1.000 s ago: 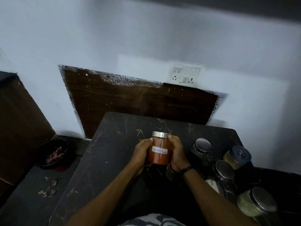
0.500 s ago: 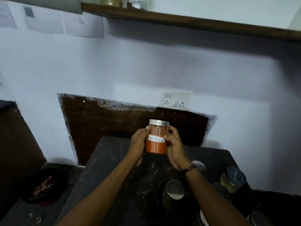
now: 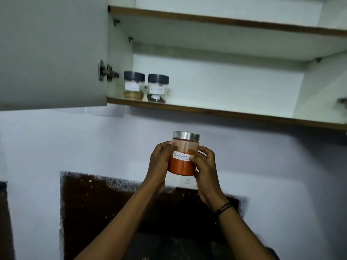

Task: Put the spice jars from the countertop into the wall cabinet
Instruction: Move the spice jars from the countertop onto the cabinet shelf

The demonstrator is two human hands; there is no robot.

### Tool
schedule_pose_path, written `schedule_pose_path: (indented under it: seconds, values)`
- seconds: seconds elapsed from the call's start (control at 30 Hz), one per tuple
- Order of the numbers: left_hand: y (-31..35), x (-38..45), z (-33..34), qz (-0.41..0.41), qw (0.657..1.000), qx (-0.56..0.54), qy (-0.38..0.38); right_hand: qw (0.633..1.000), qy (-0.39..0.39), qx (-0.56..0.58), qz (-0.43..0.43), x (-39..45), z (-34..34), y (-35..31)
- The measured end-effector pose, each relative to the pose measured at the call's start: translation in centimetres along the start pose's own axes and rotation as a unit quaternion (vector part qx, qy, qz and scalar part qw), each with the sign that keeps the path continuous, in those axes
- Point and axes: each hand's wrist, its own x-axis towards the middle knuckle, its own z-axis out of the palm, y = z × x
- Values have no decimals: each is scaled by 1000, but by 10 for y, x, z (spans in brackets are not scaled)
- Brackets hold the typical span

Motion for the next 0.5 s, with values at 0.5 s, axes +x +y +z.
schedule_pose_path:
  seconds: [0.5]
  values:
    - [50, 34, 18, 150, 987, 54, 26, 976, 72, -132, -155, 34, 21, -50]
